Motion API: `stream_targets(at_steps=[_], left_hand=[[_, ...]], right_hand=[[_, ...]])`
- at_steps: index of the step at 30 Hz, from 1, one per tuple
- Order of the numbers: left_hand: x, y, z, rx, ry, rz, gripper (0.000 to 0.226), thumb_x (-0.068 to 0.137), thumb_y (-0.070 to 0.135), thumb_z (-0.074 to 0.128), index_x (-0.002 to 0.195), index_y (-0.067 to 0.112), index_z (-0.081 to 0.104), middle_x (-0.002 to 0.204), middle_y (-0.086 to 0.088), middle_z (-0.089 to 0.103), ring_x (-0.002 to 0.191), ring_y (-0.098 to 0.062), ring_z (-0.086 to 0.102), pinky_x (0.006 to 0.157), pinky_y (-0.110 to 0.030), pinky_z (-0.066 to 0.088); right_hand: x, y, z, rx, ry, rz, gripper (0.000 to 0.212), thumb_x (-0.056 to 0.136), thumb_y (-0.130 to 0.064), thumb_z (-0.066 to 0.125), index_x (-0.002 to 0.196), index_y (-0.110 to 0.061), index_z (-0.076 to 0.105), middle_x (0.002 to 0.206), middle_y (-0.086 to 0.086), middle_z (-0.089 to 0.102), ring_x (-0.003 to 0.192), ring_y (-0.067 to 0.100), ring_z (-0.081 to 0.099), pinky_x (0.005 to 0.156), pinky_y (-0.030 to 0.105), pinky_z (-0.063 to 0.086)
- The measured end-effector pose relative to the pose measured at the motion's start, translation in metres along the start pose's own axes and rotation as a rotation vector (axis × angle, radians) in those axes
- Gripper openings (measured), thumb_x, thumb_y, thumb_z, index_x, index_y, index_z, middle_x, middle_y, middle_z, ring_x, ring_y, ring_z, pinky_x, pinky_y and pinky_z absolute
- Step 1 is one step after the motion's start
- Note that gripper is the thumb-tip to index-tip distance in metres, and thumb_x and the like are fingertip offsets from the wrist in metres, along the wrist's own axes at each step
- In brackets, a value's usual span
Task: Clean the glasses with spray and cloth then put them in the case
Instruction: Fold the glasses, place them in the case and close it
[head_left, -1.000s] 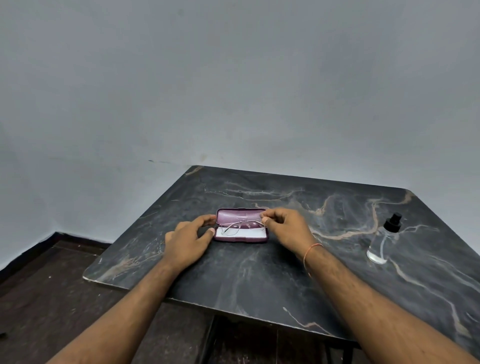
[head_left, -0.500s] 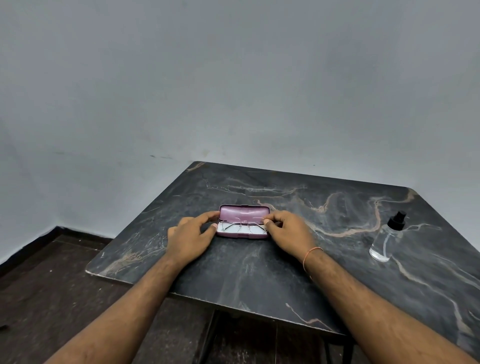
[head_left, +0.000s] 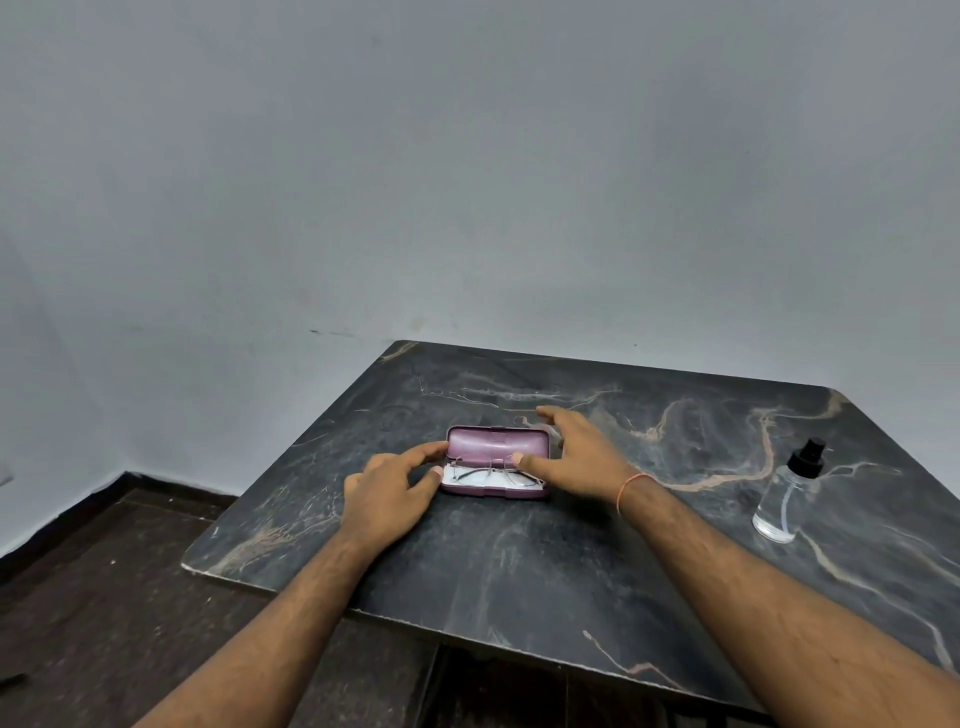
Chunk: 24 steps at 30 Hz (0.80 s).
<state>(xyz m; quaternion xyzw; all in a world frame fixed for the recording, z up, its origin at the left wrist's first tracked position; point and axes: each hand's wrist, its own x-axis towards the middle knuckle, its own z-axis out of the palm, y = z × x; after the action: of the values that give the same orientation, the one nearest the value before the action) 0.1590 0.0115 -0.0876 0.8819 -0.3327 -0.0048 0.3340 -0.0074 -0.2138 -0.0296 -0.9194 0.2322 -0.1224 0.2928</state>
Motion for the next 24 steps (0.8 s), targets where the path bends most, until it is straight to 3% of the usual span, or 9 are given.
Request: stream_targets(at_steps=[2,5,10,17,24], left_hand=[[-0.001,0.000,0.000,-0.006,0.003,0.000,0.041,0.109,0.054,0.054,0.148,0.067,0.054,0.138,0.020,0.072,0.144,-0.012,0.052,0.118,-0.047,0.033],[-0.001,-0.001,-0.001,-0.026,0.001,0.004,0.041,0.108,0.054,0.056,0.147,0.068,0.054,0.137,0.023,0.071,0.144,-0.009,0.052,0.119,-0.045,0.032],[-0.003,0.000,-0.002,-0.044,0.007,0.024,0.042,0.107,0.054,0.059,0.147,0.067,0.054,0.139,0.027,0.071,0.143,-0.008,0.053,0.117,-0.042,0.032],[-0.003,-0.002,-0.002,-0.062,0.011,0.032,0.046,0.105,0.053,0.063,0.147,0.068,0.053,0.136,0.035,0.068,0.140,-0.007,0.054,0.118,-0.042,0.032],[-0.001,-0.007,0.003,-0.143,0.006,0.016,0.056,0.102,0.040,0.070,0.153,0.055,0.051,0.115,0.058,0.063,0.139,0.000,0.058,0.120,-0.043,0.029]], right_hand=[[0.006,-0.002,-0.003,0.000,-0.090,0.032,0.085,0.098,-0.051,0.073,0.167,-0.019,0.035,0.168,0.005,0.046,0.149,0.026,0.050,0.121,0.032,0.038],[0.012,-0.003,-0.001,0.019,-0.083,0.048,0.059,0.108,-0.040,0.062,0.161,-0.020,0.046,0.164,0.002,0.053,0.145,0.022,0.054,0.115,0.025,0.037],[0.020,-0.001,0.005,0.047,-0.062,0.062,0.059,0.103,-0.031,0.071,0.158,-0.023,0.051,0.158,0.002,0.057,0.139,0.021,0.057,0.109,0.021,0.038],[0.026,0.002,0.013,0.171,-0.073,0.072,0.064,0.093,-0.021,0.082,0.152,-0.020,0.057,0.145,0.004,0.065,0.126,0.022,0.066,0.115,0.039,0.051],[0.008,0.002,0.010,0.077,0.059,-0.128,0.041,0.095,-0.043,0.079,0.133,-0.028,0.072,0.123,-0.009,0.073,0.108,0.010,0.071,0.102,0.035,0.058]])
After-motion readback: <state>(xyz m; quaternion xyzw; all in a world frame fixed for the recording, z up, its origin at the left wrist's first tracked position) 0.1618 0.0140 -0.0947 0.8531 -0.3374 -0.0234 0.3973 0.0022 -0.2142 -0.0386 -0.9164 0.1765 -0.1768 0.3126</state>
